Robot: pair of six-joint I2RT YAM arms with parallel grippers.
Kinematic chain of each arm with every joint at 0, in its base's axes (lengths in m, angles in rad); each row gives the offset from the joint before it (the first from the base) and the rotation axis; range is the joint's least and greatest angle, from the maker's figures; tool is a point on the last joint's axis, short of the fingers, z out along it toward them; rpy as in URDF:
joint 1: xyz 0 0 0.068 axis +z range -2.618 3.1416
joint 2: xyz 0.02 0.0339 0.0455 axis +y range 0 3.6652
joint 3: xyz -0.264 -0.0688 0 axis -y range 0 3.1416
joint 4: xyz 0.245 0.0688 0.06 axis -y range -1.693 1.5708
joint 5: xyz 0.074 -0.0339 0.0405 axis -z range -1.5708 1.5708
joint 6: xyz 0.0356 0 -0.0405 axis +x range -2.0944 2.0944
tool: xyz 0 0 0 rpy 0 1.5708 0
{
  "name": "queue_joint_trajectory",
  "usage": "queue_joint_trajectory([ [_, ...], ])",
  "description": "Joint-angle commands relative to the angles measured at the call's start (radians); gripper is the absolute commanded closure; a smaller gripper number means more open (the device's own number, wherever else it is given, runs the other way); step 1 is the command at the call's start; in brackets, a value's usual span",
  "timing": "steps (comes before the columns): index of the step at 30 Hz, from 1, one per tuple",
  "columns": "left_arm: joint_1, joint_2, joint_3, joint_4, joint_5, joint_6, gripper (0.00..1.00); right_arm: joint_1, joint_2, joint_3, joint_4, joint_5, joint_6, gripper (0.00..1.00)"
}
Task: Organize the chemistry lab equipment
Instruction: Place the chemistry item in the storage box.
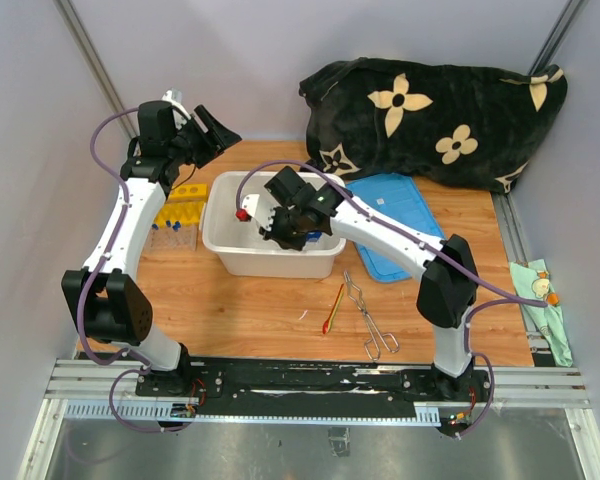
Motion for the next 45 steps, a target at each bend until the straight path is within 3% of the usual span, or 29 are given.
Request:
queue_joint_trajectory([
  [1, 0.005, -0.031, 0.010, 0.011, 0.014, 0.004, 0.32, 0.007, 0.029, -0.010, 0.005, 0.056, -0.037, 0.96],
  [13, 0.005, -0.036, 0.005, 0.017, 0.019, -0.001, 0.32, -0.019, 0.113, 0.040, 0.023, 0.081, -0.008, 0.97],
  [27, 0.007, -0.030, -0.001, 0.018, 0.013, -0.003, 0.32, -0.157, 0.180, 0.111, 0.042, -0.007, 0.049, 0.96],
  [45, 0.019, 0.006, 0.019, 0.012, 0.025, 0.005, 0.32, -0.172, 0.184, 0.064, 0.043, -0.042, 0.057, 0.96],
])
